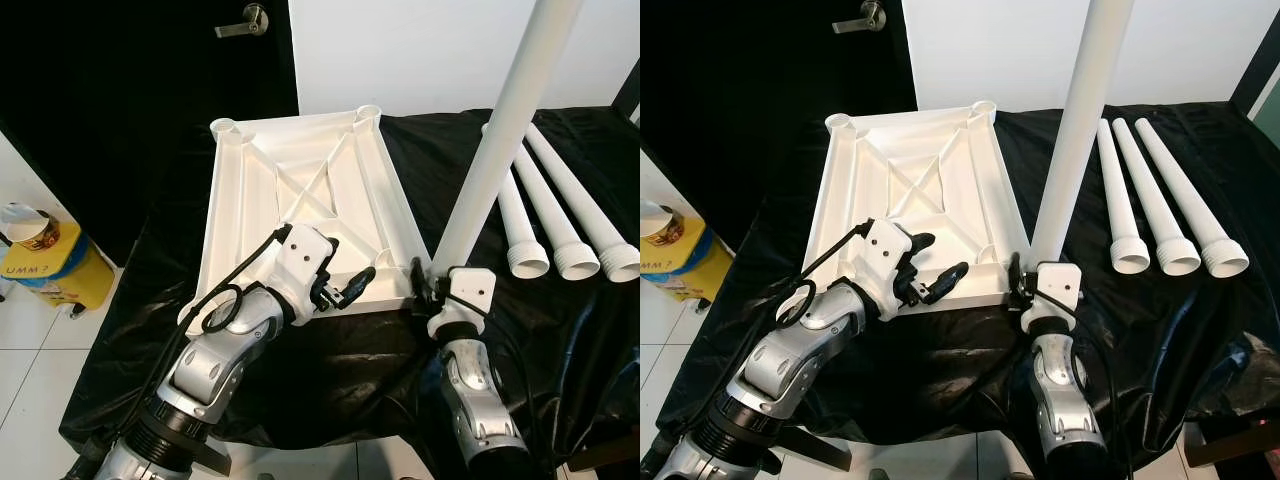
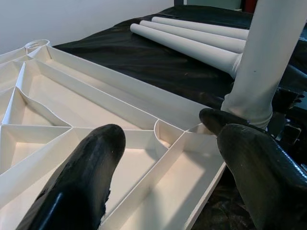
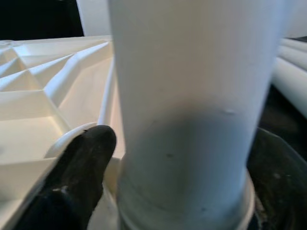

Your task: Building children table

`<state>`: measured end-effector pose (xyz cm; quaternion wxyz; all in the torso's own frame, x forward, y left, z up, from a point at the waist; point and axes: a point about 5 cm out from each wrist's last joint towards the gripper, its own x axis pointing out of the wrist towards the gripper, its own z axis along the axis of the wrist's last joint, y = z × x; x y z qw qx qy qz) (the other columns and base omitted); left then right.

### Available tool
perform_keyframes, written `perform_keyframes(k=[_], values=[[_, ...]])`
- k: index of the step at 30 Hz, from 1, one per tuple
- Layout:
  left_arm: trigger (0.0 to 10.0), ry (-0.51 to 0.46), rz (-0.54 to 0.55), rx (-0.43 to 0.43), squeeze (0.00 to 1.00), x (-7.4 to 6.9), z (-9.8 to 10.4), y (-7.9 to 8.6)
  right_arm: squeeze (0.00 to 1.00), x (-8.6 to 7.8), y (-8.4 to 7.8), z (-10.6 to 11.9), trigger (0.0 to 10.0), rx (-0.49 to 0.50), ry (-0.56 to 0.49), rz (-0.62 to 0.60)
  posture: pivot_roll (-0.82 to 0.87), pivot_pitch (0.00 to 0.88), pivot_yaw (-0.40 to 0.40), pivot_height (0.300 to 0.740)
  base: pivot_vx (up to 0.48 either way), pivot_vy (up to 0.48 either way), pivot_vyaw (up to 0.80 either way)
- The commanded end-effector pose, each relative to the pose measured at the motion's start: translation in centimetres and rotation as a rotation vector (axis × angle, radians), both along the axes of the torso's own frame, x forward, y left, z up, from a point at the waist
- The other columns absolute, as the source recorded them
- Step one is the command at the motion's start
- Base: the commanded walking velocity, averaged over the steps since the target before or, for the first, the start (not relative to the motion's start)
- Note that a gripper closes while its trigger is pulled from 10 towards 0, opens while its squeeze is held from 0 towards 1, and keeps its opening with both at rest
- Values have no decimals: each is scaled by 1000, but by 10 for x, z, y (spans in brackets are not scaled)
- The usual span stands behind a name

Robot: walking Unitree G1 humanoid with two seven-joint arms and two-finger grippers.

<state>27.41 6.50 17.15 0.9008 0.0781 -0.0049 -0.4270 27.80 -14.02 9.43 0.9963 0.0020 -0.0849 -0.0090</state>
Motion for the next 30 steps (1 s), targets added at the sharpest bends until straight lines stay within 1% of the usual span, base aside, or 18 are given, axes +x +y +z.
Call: perform_keyframes(k=[1,4,5,6,10,11,13,14,16,17,19,21,26,30], values=[[10000,2,-117,14,0,-5,1,-5,1000,0,0,0,10000,1,-9,33,7,15,41,740,0,0,0],[10000,2,-117,14,0,-5,1,-5,1000,0,-1,1,10000,-3,-18,45,7,15,42,740,0,0,0],[10000,2,-118,14,0,-5,1,-5,1000,0,-3,4,10000,-13,-31,69,6,15,42,740,0,0,0],[10000,2,-118,14,0,-5,1,-5,1000,1,-7,7,10000,-20,-43,117,5,16,43,740,0,0,0],[10000,1,-118,14,0,-4,1,-5,1000,1,-9,9,10000,-21,-50,144,5,16,43,740,0,0,0],[10000,1,-119,14,0,-4,1,-5,0,2,-11,11,10000,-28,-56,179,4,18,44,740,0,0,0],[10000,3,-122,14,0,-5,2,-5,0,4,-14,15,10000,-49,-64,249,2,21,45,740,0,0,0],[10000,3,-122,14,0,-5,2,-5,0,4,-14,15,10000,-49,-64,249,2,21,45,740,0,0,0],[10000,5,-125,15,0,-5,2,-5,0,7,-17,18,10000,-82,-64,314,-1,23,47,740,0,0,0],[10000,5,-125,15,0,-5,2,-5,0,7,-17,18,10000,-82,-64,314,-1,23,47,740,0,0,0],[10000,6,-129,15,0,-5,2,-6,0,12,-22,21,10000,-125,-60,382,-6,28,50,740,0,0,0],[10000,6,-131,15,0,-5,2,-7,0,16,-26,24,10000,-156,-55,420,-6,30,50,740,0,0,0],[10000,4,-134,16,0,-4,3,-8,0,24,-35,28,10000,-200,-45,447,-1,30,47,740,0,0,0],[10000,3,-133,17,0,-4,3,-8,0,27,-41,28,10000,-202,-32,464,1,30,45,740,0,0,0]])
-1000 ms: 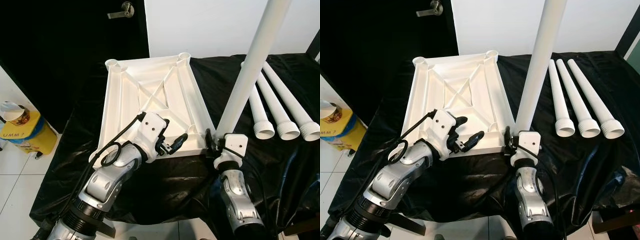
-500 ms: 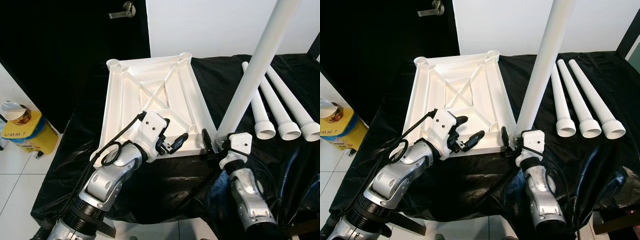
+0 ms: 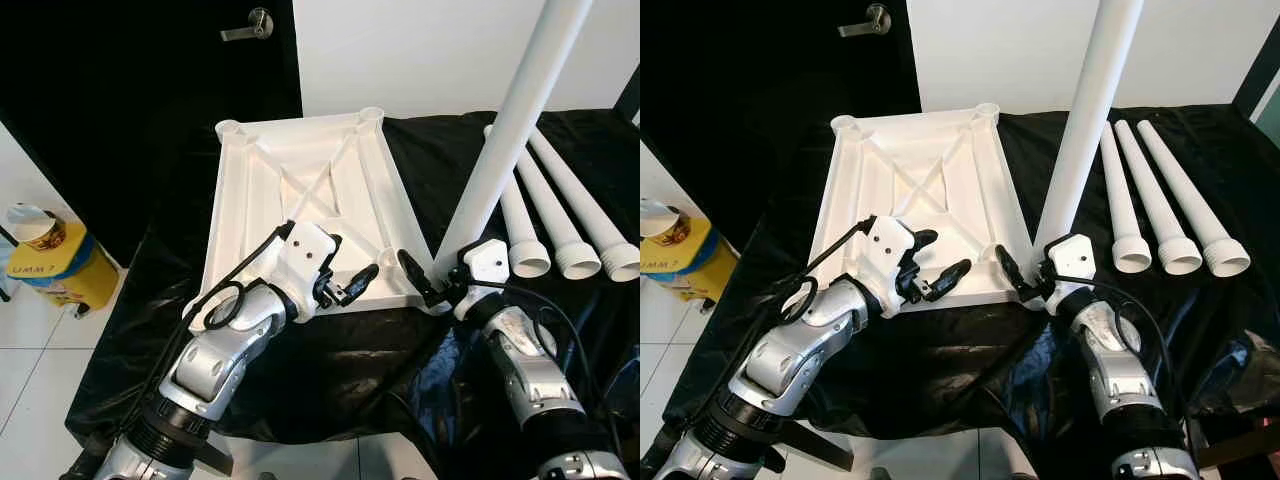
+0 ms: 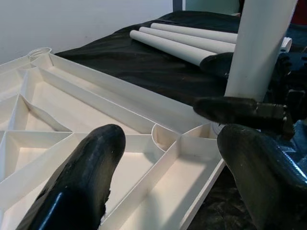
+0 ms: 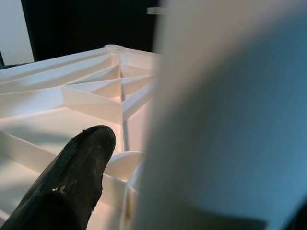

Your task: Building children table

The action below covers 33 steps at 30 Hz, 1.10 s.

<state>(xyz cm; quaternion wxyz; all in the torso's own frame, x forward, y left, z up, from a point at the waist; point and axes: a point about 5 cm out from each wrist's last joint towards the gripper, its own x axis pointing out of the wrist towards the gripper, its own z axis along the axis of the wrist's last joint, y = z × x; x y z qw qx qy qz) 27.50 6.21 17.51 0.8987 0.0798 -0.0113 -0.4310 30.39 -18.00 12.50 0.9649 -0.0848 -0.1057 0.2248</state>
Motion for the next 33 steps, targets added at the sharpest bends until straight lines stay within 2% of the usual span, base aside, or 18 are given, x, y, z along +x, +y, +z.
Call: perform_keyframes(k=[1,2,3,4,5,6,7,8,21,22,23,24,33], values=[[10000,15,-123,20,0,-5,-1,-5,0,1,-1,-2,10000,10,17,7,1,30,45,740,0,0,0],[10000,16,-120,20,0,-5,-1,-5,0,1,-3,-5,9569,7,28,16,4,32,42,740,0,0,0],[10000,16,-118,20,0,-6,-1,-4,0,0,-4,-7,9569,4,38,21,5,33,42,740,0,0,0],[10000,16,-116,19,0,-6,-1,-4,0,0,-5,-9,6235,1,47,24,4,34,43,740,0,0,0],[10000,16,-115,19,0,-6,-1,-3,0,-1,-6,-11,4706,-1,53,23,4,35,42,740,0,0,0],[10000,17,-115,18,0,-6,-1,-3,0,-1,-7,-12,2353,-3,58,21,2,36,44,740,0,0,0],[10000,17,-115,18,0,-6,-1,-3,0,-1,-7,-12,2353,-3,58,21,2,36,44,740,0,0,0],[10000,18,-115,18,0,-6,-1,-3,0,-1,-7,-14,0,-3,62,18,1,36,45,740,0,0,0],[10000,19,-120,20,0,-6,-1,-4,0,-3,-10,-20,0,4,83,5,-1,35,52,740,0,0,0],[10000,19,-121,21,0,-6,-2,-4,0,-3,-10,-21,549,6,88,4,-1,35,52,740,0,0,0],[10000,19,-121,21,0,-6,-2,-4,0,-3,-10,-21,549,6,88,4,-1,35,52,740,0,0,0],[10000,19,-121,21,0,-6,-2,-4,0,-3,-10,-22,10000,10,95,2,0,32,51,740,0,0,0],[10000,20,-123,22,0,-7,-2,-4,0,-4,-6,-29,10000,34,121,-35,0,29,50,740,0,0,0]])
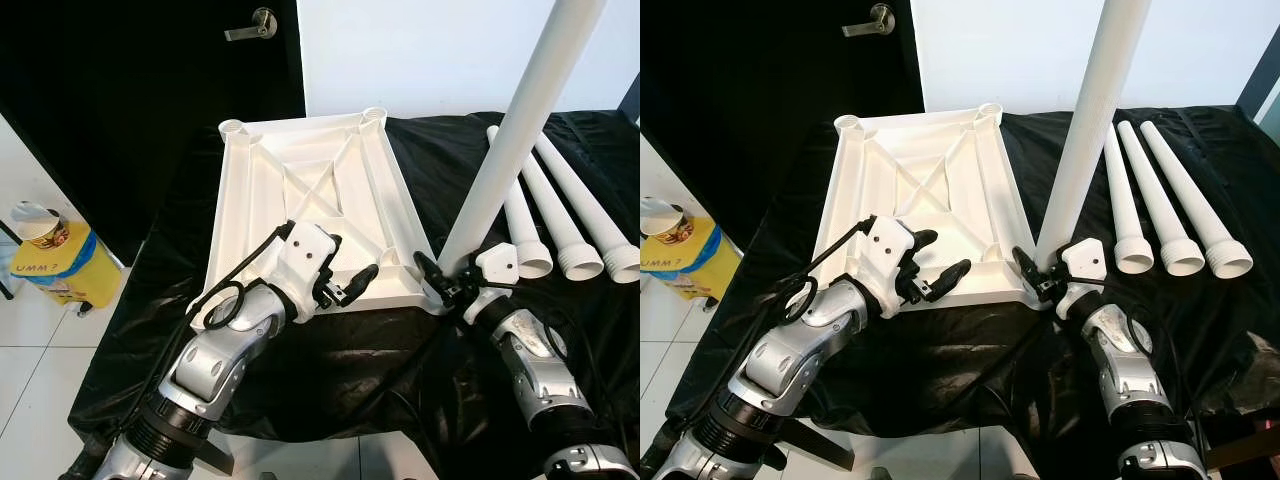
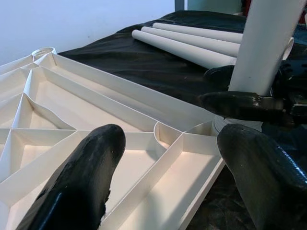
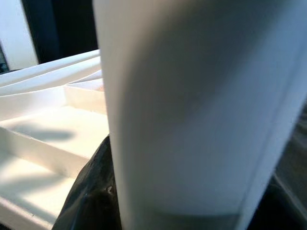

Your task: Building children table

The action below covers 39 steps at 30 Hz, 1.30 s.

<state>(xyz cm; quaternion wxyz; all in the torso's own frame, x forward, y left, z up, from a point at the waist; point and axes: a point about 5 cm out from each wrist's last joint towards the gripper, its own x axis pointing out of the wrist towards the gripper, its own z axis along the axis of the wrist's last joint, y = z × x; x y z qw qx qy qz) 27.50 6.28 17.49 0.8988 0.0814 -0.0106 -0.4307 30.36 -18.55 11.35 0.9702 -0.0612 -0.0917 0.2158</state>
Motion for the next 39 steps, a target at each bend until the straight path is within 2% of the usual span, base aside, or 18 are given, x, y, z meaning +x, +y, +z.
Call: perform_keyframes(k=[1,4,6,9,11,14,15,17,18,19,20,22,28,39], values=[[10000,21,-125,18,0,-7,-2,-5,0,-3,0,-19,10000,9,101,-62,0,26,48,740,0,0,0],[10000,21,-126,18,0,-7,-2,-5,0,-3,1,-21,10000,21,113,-94,0,26,48,740,0,0,0],[10000,23,-128,17,0,-8,-3,-5,0,-4,10,-23,10000,60,130,-170,-2,21,46,740,0,0,0],[10000,23,-129,17,0,-8,-3,-6,0,-6,14,-24,10000,69,131,-191,-2,21,45,740,0,0,0],[10000,23,-131,15,0,-9,-3,-6,0,-8,22,-26,10000,99,146,-273,-6,20,44,740,0,0,0],[10000,24,-133,15,0,-9,-3,-7,0,-10,25,-28,10000,115,156,-330,-7,19,44,740,0,0,0],[10000,24,-135,13,0,-9,-3,-8,0,-12,27,-29,10000,128,160,-394,-9,19,43,740,0,0,0],[10000,24,-135,13,0,-9,-3,-8,0,-12,27,-29,10000,128,160,-394,-9,19,43,740,0,0,0],[10000,25,-136,13,0,-10,-4,-8,0,-14,28,-30,10000,148,161,-463,-10,18,43,740,0,0,0],[10000,25,-136,13,0,-10,-4,-8,0,-14,28,-30,10000,148,161,-463,-10,18,43,740,0,0,0],[10000,25,-138,12,0,-10,-4,-9,0,-15,29,-30,10000,170,160,-528,-10,18,44,740,0,0,0],[10000,26,-142,11,0,-10,-4,-10,0,-18,35,-30,10000,191,172,-580,-13,16,46,740,0,0,0],[10000,21,-144,15,0,-9,-4,-10,0,-20,44,-29,10000,199,184,-572,-15,17,45,740,0,0,0],[10000,20,-133,6,0,-7,-2,-12,0,-20,41,-22,10000,178,156,-596,-36,45,37,740,0,0,0]])
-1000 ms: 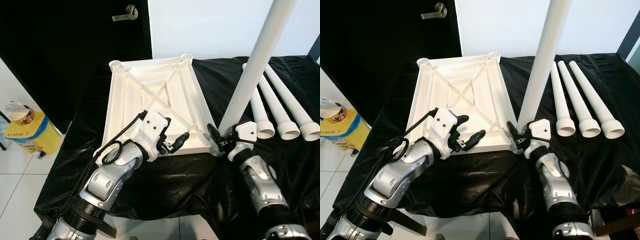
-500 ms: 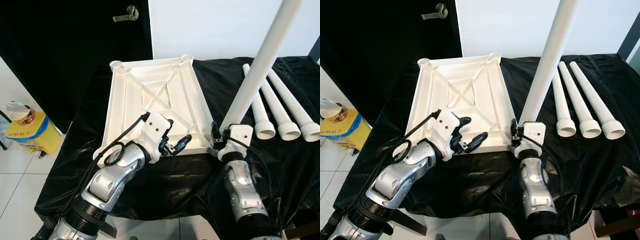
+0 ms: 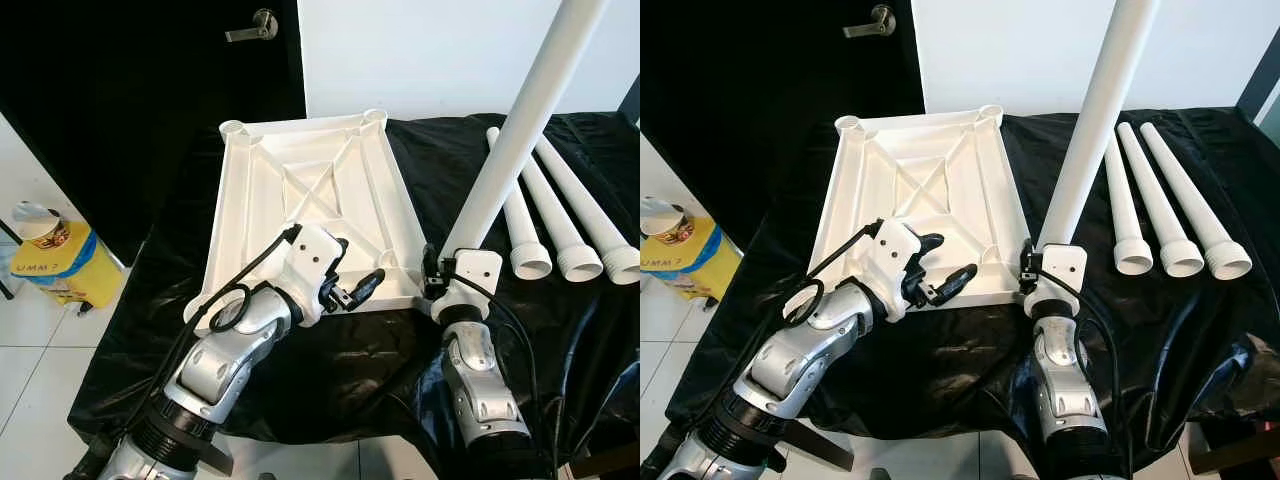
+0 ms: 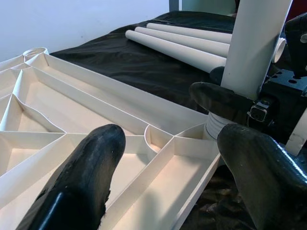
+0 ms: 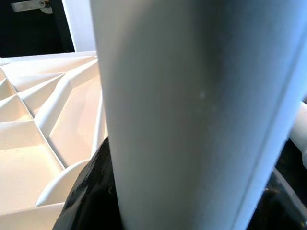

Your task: Building children table

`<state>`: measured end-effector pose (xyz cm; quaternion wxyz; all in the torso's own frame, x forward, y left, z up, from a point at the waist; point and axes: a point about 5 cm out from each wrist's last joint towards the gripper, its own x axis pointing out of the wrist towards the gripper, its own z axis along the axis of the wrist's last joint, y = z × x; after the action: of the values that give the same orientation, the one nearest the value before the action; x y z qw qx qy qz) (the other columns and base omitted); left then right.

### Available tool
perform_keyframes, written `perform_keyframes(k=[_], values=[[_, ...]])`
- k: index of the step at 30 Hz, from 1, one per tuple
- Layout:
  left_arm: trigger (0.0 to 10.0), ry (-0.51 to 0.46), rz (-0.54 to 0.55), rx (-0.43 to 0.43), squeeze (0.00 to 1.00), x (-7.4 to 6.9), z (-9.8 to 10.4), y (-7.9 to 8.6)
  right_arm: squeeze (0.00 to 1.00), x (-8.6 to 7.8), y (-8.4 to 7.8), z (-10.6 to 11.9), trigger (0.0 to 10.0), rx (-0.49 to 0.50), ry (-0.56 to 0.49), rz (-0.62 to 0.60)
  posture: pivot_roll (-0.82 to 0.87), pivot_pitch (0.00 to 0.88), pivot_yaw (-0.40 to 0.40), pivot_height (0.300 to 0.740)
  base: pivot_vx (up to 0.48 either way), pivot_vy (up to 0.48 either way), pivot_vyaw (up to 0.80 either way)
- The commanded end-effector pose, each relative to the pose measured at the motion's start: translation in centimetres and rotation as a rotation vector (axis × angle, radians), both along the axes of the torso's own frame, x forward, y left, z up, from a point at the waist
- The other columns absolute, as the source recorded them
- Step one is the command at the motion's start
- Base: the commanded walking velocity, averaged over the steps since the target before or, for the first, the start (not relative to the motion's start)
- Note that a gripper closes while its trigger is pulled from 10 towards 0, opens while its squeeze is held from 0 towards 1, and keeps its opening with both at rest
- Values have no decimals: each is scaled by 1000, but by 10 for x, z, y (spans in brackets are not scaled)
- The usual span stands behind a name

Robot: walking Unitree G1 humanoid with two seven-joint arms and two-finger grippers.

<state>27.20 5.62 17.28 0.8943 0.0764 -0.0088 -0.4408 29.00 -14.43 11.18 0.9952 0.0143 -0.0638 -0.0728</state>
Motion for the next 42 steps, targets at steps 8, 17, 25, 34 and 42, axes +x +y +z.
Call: perform_keyframes(k=[8,17,25,34,42], values=[[10000,14,-108,10,0,-5,-1,-5,1000,-10,2,-15,10000,5,67,26,-40,56,36,740,0,0,0],[10000,16,-107,9,0,-5,-1,-5,1000,-12,-5,-8,10000,-25,22,101,-44,61,35,740,0,0,0],[10000,16,-109,12,0,-5,-1,-5,0,-13,-14,-5,10000,-45,-1,180,-45,60,41,740,0,0,0],[10000,14,-109,18,0,-5,0,-3,0,-11,-18,1,10000,-52,-36,246,-41,60,45,740,0,0,0],[10000,15,-111,23,0,-5,0,-3,0,-11,-17,1,10000,-51,-42,293,-37,59,48,740,0,0,0]])
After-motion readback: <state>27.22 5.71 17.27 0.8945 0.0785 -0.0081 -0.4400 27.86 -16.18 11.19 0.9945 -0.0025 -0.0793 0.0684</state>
